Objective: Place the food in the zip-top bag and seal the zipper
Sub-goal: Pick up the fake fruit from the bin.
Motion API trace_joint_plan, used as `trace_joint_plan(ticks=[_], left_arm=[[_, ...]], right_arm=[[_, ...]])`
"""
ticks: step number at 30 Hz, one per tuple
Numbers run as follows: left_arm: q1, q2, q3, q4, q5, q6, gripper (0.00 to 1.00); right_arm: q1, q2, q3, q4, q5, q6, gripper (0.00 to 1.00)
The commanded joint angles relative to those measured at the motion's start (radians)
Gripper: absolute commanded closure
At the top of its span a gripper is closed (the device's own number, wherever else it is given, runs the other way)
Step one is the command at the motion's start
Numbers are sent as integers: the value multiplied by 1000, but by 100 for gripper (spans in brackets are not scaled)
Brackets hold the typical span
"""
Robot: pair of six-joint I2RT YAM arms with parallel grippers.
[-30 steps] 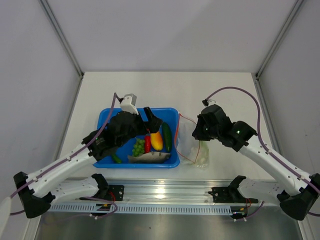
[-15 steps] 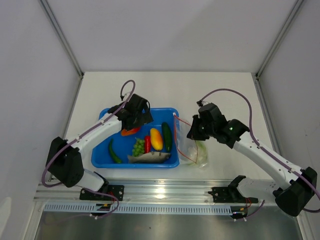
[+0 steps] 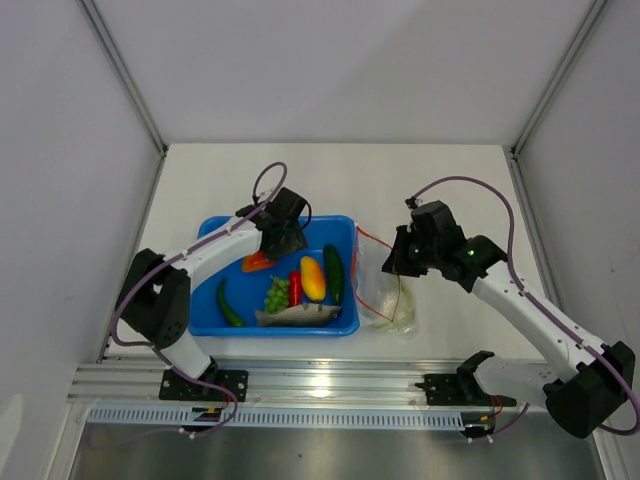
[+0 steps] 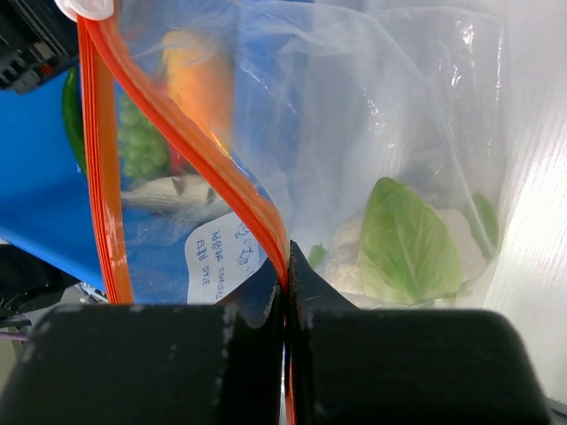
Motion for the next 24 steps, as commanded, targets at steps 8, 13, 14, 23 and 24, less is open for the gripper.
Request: trace_joint_plan(ticks=[8, 13, 14, 23, 24], left_arm=[[11, 84, -28, 62, 50, -85, 48], [10, 106, -48, 79, 64, -87, 53], [11, 107, -48, 79, 69, -87, 54], [11, 104, -69, 88, 72, -82, 63], [11, 100, -76, 89, 72, -84, 63]], right_arm=[[-47, -63, 18, -14, -9, -36, 100], [-55, -70, 18, -21, -4, -33, 100], [-55, -70, 18, -20, -6, -32, 100], [-58, -72, 8, -14, -10, -25, 100], [-58, -72, 8, -12, -12, -25, 100]])
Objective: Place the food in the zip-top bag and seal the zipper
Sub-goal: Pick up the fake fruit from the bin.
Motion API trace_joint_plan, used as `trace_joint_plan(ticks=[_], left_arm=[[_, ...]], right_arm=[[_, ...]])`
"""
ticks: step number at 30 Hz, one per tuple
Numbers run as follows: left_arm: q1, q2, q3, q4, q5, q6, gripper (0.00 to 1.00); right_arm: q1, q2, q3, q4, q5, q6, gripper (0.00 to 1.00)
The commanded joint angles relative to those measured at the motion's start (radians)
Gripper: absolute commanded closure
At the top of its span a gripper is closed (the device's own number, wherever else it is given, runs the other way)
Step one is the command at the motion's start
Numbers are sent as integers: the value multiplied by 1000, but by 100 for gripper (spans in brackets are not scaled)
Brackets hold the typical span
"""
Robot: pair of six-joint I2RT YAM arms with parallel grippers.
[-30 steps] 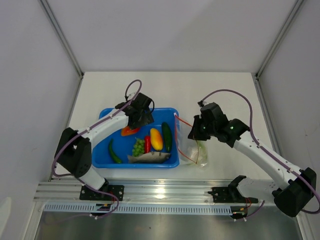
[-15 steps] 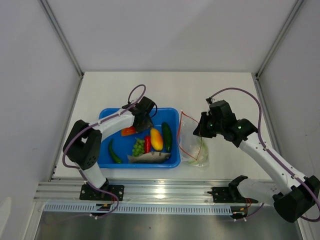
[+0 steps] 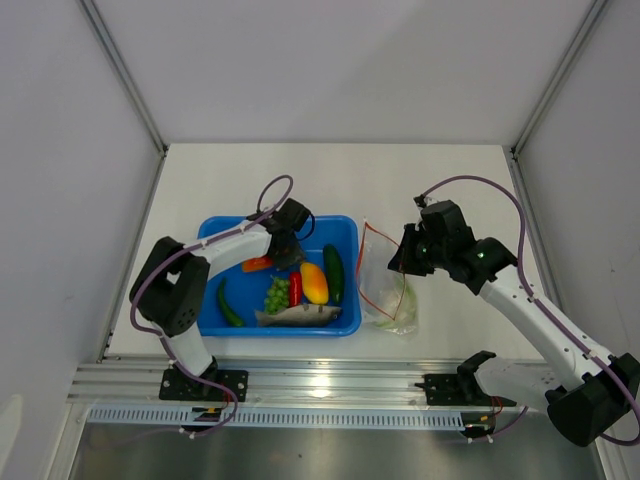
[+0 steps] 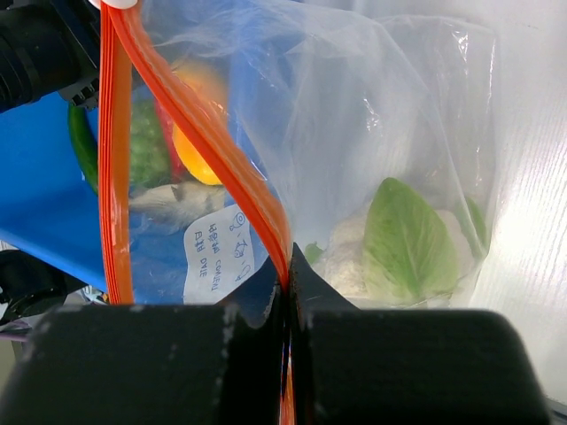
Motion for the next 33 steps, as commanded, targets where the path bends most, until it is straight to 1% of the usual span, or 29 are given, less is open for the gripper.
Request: trace_joint_plan(ticks=[1, 3, 8, 10, 15, 19, 22, 23, 24, 25, 27, 28, 29, 30, 31, 32, 33], left_arm=[[9, -17, -32, 20, 9, -15, 63], [8, -35, -44, 28, 6, -19, 62], [9, -66, -83, 54, 12, -18, 63], [8, -66, -84, 57, 23, -8, 67], [9, -80, -100, 63, 41, -8, 72], [9, -95, -104, 60, 32, -10, 70], [9, -116, -109, 64, 11, -10, 71], [8, -124, -107, 63, 9, -8, 76], [9, -127, -106, 60, 4, -8, 82], [9, -132, -106, 60, 3, -8, 83], [8, -136, -103, 52, -2, -7, 82], [8, -138, -103, 51, -6, -10, 78], [9, -138, -100, 49, -9, -11, 73], [9, -142, -100, 40, -16, -16, 48], [8, -146, -98, 38, -20, -13, 33], [8, -149, -95, 37, -32, -10, 14], [8, -156, -92, 31, -39, -10, 9]], right_arm=[[-7, -24, 7, 6, -5, -6, 100], [-7, -26, 7, 5, -8, -8, 100], [-7, -23, 5, 9, -13, -8, 100], [-7, -23, 5, 9, -16, -6, 100], [-8, -23, 4, 11, -13, -6, 100], [-8, -21, 2, 19, -18, -4, 100], [-8, -24, 1, 17, -18, -4, 100], [-8, -26, 1, 15, -19, -4, 100], [-8, -27, -1, 14, -18, -4, 100], [-8, -29, -1, 12, -16, -6, 100], [-10, -29, -2, 12, -16, -6, 100], [-10, -32, -2, 11, -16, -6, 100], [-10, -32, -4, 12, -18, -6, 100], [-10, -34, -4, 12, -16, -4, 100], [-10, -35, -4, 12, -19, -3, 100], [-10, -35, -5, 12, -19, -4, 100], [-10, -37, -7, 14, -21, -3, 100]])
